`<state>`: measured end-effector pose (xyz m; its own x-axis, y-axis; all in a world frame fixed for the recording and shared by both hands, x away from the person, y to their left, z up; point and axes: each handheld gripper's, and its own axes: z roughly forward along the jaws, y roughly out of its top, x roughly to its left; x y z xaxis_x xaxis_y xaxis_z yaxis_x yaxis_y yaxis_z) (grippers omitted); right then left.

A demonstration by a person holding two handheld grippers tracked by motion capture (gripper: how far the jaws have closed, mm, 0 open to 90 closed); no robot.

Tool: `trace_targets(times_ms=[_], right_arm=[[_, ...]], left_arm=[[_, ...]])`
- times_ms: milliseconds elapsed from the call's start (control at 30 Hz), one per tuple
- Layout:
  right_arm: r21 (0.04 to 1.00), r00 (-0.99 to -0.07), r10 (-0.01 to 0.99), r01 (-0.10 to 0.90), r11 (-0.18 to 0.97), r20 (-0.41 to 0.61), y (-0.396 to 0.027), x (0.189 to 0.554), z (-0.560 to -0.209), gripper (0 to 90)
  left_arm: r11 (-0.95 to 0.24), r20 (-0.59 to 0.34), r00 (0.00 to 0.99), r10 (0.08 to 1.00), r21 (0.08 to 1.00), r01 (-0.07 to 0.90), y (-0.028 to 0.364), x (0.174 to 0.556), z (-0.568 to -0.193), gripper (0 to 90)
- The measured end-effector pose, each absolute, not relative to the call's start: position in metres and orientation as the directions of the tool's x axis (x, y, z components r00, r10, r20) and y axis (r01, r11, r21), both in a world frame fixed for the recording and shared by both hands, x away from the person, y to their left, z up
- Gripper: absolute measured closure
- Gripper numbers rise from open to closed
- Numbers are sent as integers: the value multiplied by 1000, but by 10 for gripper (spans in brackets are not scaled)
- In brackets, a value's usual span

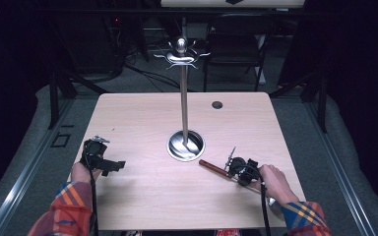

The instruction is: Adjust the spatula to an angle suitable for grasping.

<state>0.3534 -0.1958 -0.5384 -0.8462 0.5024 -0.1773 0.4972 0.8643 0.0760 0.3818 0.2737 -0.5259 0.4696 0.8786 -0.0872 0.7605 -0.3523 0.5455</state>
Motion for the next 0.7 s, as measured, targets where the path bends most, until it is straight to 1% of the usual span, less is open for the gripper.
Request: trace_targets(times_ms=[67, 400, 433, 700], right_arm=[[82, -839, 517, 511, 856, -168, -196, 354, -539, 840], [73, -815, 543, 540, 838, -202, -203, 359, -538, 840], [86, -805, 562, 556, 826, -190, -206, 360, -539, 840], [89, -775, 600, 595, 798, -199, -210, 362, -539, 840]], left_arm=[[-352, -88, 470, 878, 545, 761, 274, 382, -526, 1], [-351, -94, 470, 878, 541, 764, 273, 382, -527, 1], [-351, -94, 469, 878, 541, 764, 274, 382, -527, 1], [-359, -89, 478, 874, 546, 757, 272, 382, -526, 1]])
